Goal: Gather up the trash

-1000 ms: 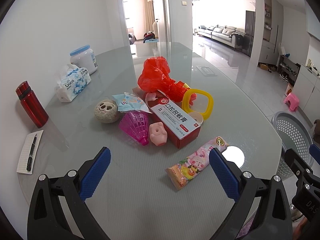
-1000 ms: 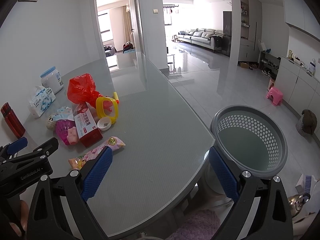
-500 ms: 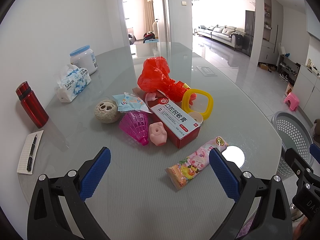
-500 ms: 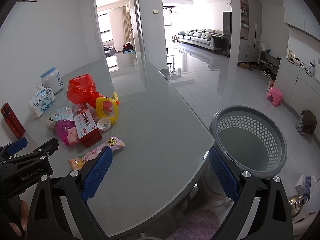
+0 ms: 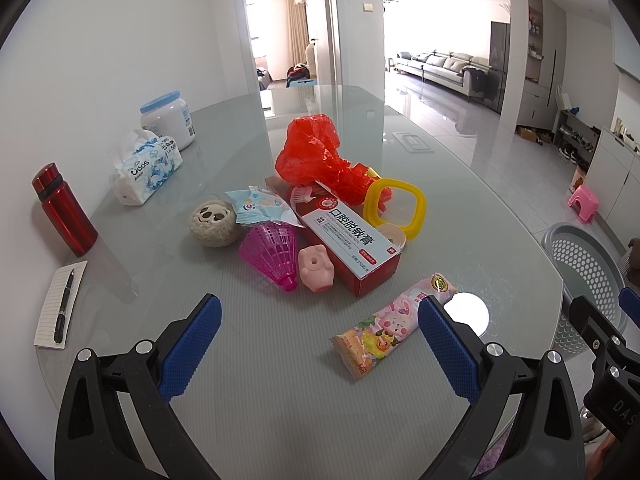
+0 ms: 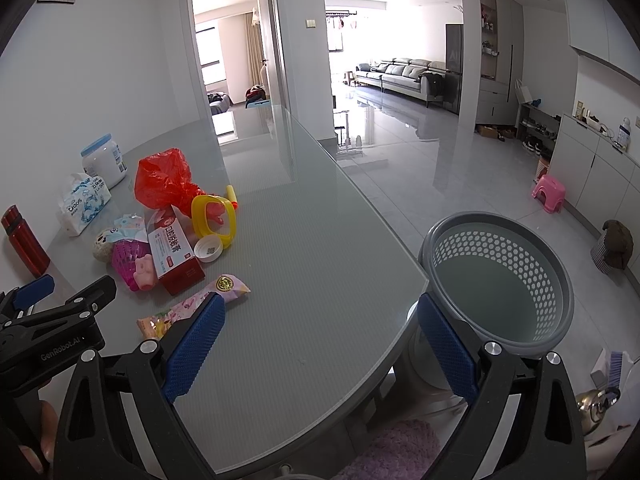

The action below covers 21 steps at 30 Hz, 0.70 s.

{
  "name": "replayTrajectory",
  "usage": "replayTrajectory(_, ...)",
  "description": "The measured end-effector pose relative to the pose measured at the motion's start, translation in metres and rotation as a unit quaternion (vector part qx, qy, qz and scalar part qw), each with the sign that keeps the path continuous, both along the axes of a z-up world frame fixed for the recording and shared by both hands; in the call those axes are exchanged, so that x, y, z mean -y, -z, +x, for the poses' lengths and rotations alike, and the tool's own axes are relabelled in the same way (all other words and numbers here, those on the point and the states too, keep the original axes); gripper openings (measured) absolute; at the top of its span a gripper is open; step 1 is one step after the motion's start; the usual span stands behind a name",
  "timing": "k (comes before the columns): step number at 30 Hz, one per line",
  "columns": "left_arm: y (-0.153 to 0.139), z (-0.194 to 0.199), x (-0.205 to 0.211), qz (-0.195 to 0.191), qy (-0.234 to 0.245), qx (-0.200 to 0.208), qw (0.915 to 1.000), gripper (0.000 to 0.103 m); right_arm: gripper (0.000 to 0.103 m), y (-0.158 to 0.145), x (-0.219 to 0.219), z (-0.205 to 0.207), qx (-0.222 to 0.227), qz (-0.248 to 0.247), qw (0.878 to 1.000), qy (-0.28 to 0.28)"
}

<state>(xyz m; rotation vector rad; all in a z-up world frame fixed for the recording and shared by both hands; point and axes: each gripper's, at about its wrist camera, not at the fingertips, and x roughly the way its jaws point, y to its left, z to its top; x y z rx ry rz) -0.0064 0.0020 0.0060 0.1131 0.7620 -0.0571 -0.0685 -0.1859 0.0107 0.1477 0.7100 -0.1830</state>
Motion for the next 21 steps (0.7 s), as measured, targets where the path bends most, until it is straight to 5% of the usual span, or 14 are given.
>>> replayTrajectory(21,-0.0027,0.0022,-0.008,0.004,-0.009,0.002,0.9999,0.097,0.092,0.0022,0.0011,0.001,-0.001,0.005,1.0,-0.006)
